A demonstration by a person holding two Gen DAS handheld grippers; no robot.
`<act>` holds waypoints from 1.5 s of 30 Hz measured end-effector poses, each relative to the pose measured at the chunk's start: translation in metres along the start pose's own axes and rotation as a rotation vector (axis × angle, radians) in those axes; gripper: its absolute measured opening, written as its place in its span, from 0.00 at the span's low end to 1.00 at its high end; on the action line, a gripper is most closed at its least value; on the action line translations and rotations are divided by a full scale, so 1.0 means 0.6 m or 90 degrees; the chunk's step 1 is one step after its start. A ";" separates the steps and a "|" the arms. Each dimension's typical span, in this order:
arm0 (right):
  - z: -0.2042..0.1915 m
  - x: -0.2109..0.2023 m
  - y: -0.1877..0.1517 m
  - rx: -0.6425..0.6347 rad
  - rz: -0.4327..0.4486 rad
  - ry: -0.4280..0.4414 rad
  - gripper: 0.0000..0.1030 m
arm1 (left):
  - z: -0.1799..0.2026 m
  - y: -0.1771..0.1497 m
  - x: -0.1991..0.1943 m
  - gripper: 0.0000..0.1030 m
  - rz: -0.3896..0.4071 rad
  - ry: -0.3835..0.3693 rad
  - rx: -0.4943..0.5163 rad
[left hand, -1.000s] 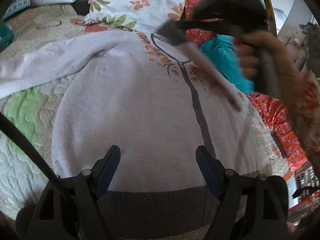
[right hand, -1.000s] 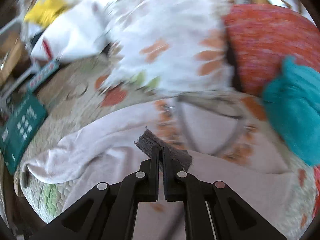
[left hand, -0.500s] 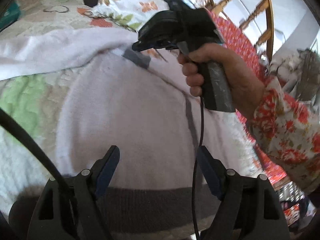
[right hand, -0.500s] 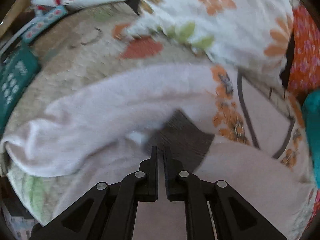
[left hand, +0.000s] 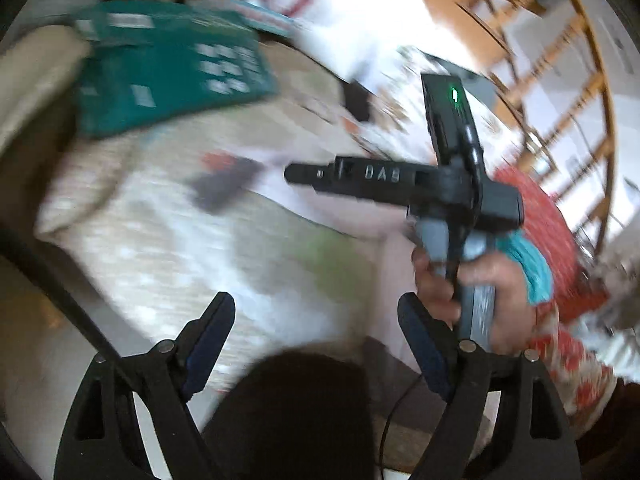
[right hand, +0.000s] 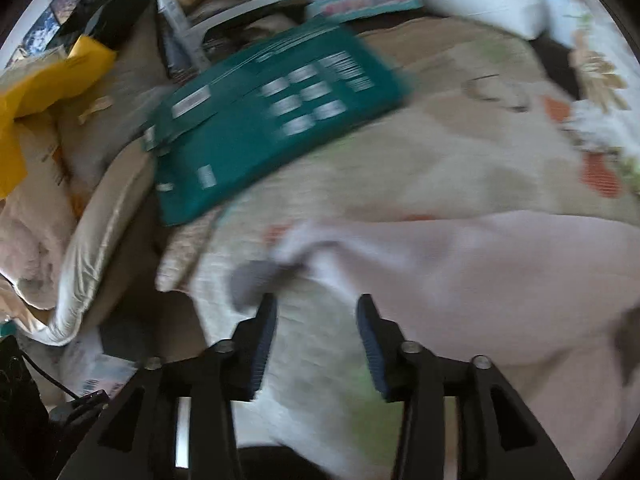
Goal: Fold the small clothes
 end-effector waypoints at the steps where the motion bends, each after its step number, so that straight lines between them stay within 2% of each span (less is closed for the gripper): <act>1: -0.012 0.018 0.001 0.008 -0.004 0.004 0.54 | -0.012 0.000 -0.008 0.80 0.005 0.011 -0.009; 4: -0.037 0.066 0.002 0.040 -0.020 0.014 0.58 | -0.025 -0.003 -0.019 0.80 0.011 0.028 -0.018; 6: -0.051 0.089 -0.002 0.033 -0.019 -0.018 0.58 | -0.021 0.002 -0.016 0.80 0.009 0.029 -0.016; 7: -0.053 0.099 -0.003 0.024 -0.020 -0.032 0.53 | -0.015 0.002 -0.012 0.80 0.006 0.028 -0.012; 8: -0.053 0.108 -0.005 0.015 -0.032 -0.043 0.24 | -0.010 0.002 -0.009 0.80 0.005 0.027 -0.008; 9: -0.048 0.110 -0.007 0.014 -0.046 -0.052 0.08 | -0.005 0.002 -0.007 0.80 0.004 0.024 -0.003; 10: -0.041 0.103 -0.009 0.020 -0.044 -0.053 0.08 | 0.002 0.001 -0.007 0.80 0.004 0.022 0.004; 13: -0.010 0.036 -0.012 0.026 -0.018 -0.045 0.07 | 0.019 0.002 -0.001 0.80 0.002 0.019 0.027; 16: 0.038 -0.074 -0.011 0.041 0.020 -0.034 0.07 | 0.045 0.014 0.006 0.80 0.000 0.007 0.051; 19: 0.111 -0.198 -0.016 0.069 0.066 -0.063 0.07 | 0.075 0.025 0.018 0.80 -0.002 -0.006 0.085; 22: 0.217 -0.311 -0.032 0.112 0.104 -0.148 0.07 | 0.116 0.033 0.034 0.80 -0.009 -0.023 0.119; 24: 0.311 -0.385 -0.058 0.158 0.123 -0.224 0.07 | 0.142 0.035 0.046 0.80 -0.016 -0.039 0.137; 26: 0.392 -0.435 -0.083 0.206 0.133 -0.280 0.07 | 0.170 0.036 0.060 0.80 -0.027 -0.050 0.157; 28: 0.481 -0.477 -0.115 0.257 0.139 -0.359 0.07 | 0.201 0.039 0.081 0.80 -0.044 -0.062 0.180; 30: 0.573 -0.491 -0.152 0.295 0.094 -0.431 0.08 | 0.224 0.043 0.098 0.80 -0.060 -0.072 0.195; 31: 0.624 -0.492 -0.178 0.326 0.065 -0.495 0.10 | 0.238 0.046 0.109 0.80 -0.070 -0.079 0.202; 32: 0.650 -0.497 -0.195 0.347 0.057 -0.534 0.11 | 0.253 0.049 0.120 0.80 -0.081 -0.084 0.208; 33: 0.672 -0.507 -0.215 0.371 0.060 -0.547 0.12 | 0.263 0.051 0.127 0.80 -0.087 -0.089 0.211; 34: 0.687 -0.522 -0.236 0.398 0.075 -0.524 0.12 | 0.275 0.052 0.133 0.80 -0.094 -0.094 0.217; 36: 0.704 -0.559 -0.275 0.455 0.128 -0.451 0.22 | 0.301 0.054 0.148 0.80 -0.108 -0.101 0.239; 37: 0.706 -0.575 -0.290 0.469 0.151 -0.434 0.25 | 0.316 0.053 0.156 0.80 -0.114 -0.100 0.256; 38: 0.707 -0.586 -0.302 0.473 0.165 -0.428 0.28 | 0.328 0.052 0.162 0.80 -0.119 -0.099 0.271; 41: 0.687 -0.587 -0.323 0.470 0.180 -0.425 0.28 | 0.362 0.047 0.189 0.80 -0.136 -0.091 0.308; 45: 0.681 -0.573 -0.347 0.466 0.196 -0.404 0.28 | 0.387 0.033 0.226 0.80 -0.166 -0.099 0.300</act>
Point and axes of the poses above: each gripper's, at about its wrist camera, not at the fingertips, and x roughly the way its jaws point, z to its right, y to its top, the point moved 1 cm from there along x, roughly the way its jaws point, and after that the axes turned 15 degrees about x, right-handed, at the moved point
